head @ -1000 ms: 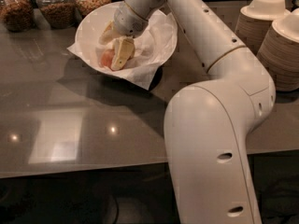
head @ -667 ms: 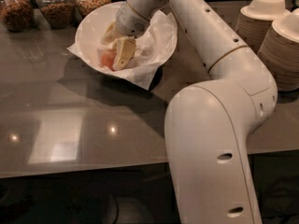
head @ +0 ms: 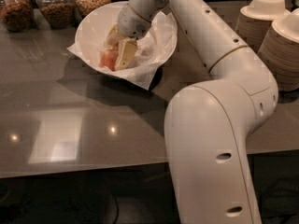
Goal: Pick apple from white bowl
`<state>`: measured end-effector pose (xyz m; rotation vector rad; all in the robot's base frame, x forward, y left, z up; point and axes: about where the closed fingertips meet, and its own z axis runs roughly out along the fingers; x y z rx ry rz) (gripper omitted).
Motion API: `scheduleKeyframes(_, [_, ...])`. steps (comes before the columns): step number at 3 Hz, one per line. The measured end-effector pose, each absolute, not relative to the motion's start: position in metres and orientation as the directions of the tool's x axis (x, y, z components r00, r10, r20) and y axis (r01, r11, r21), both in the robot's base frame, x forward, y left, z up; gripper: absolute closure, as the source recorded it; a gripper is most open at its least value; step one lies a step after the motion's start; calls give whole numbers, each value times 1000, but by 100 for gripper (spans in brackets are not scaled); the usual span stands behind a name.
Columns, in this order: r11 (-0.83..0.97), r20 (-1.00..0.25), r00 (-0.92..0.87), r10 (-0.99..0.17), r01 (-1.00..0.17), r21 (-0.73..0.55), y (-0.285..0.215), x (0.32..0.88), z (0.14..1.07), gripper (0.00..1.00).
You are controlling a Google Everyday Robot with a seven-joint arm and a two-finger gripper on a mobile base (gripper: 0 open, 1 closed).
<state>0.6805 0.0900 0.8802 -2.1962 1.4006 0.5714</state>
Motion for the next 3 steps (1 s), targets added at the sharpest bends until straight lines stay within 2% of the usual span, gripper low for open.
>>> scheduleKeyframes(1, [-376, -558, 394, -730, -914, -153, 88, 681, 873, 40])
scheduleKeyframes(2, [-379, -550, 396, -735, -913, -150, 87, 681, 871, 54])
scheduleKeyframes(3, [-380, -546, 400, -736, -912, -156, 88, 680, 872, 77])
